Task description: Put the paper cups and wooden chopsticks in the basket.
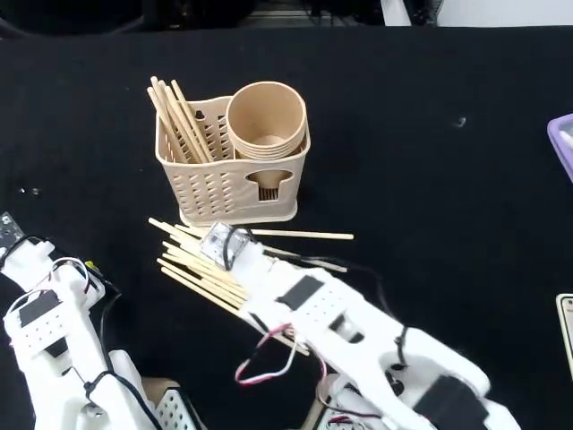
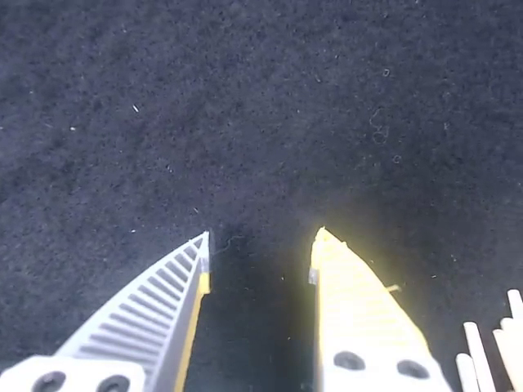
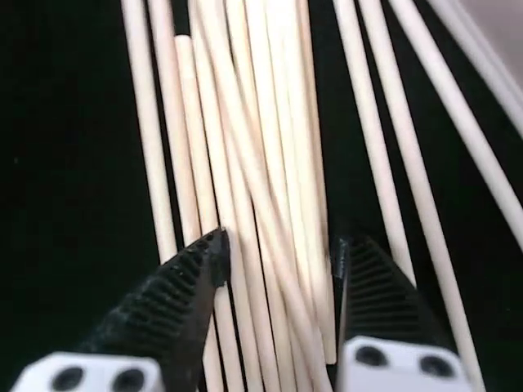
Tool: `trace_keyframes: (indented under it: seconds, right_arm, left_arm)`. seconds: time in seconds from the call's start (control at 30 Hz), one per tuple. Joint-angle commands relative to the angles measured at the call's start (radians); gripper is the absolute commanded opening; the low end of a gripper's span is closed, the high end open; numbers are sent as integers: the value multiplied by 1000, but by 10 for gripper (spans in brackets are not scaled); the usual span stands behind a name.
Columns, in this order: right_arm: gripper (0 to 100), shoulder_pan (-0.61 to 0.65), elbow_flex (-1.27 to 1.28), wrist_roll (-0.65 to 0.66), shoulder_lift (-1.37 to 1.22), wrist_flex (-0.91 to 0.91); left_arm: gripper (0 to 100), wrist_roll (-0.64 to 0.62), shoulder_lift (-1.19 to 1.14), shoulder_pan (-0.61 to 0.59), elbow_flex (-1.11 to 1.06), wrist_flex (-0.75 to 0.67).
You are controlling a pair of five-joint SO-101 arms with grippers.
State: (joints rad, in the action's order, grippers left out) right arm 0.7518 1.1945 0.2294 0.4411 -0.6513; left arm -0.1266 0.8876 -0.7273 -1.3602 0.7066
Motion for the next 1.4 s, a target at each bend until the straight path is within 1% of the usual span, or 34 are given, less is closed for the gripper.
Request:
trace_keyframes:
  seconds: [0.0,0.1,0.17,0.27,0.53,0.6,0.67,0.73,0.8,0.87,0.97,1.1,1.27,1.37]
  right_arm:
    - [151,11,-64,12,-58,-23]
    - [11,11,-56,35,-35,-21]
    - [28,6,-38,35,-4,-25]
    - [10,6,-1,35,77,-28]
    - [11,6,82,44,366,-192]
    - [11,5,93,97,403,-262]
    - [11,5,102,183,412,-321]
    - [12,5,107,232,412,-348]
    - [31,5,105,236,412,-353]
    - [94,5,105,235,412,-351]
    - [189,9,102,181,412,-348]
    - [168,12,104,115,414,-288]
    - [158,77,107,112,414,-261]
    - [160,92,108,112,414,-245]
  left_arm:
    - [205,2,14,8,22,-14]
    - [205,2,14,8,22,-14]
    - [205,2,14,8,22,-14]
    - [205,2,14,8,22,-17]
    - [205,2,14,8,22,-20]
    - [205,2,14,8,22,-20]
    - [205,2,14,8,22,-20]
    - [205,2,14,8,22,-20]
    - [205,2,14,10,22,-20]
    - [205,2,14,10,22,-20]
    - [205,2,14,10,22,-20]
    - [205,2,14,10,22,-20]
    - [205,2,14,10,22,-20]
    - [205,2,14,10,22,-20]
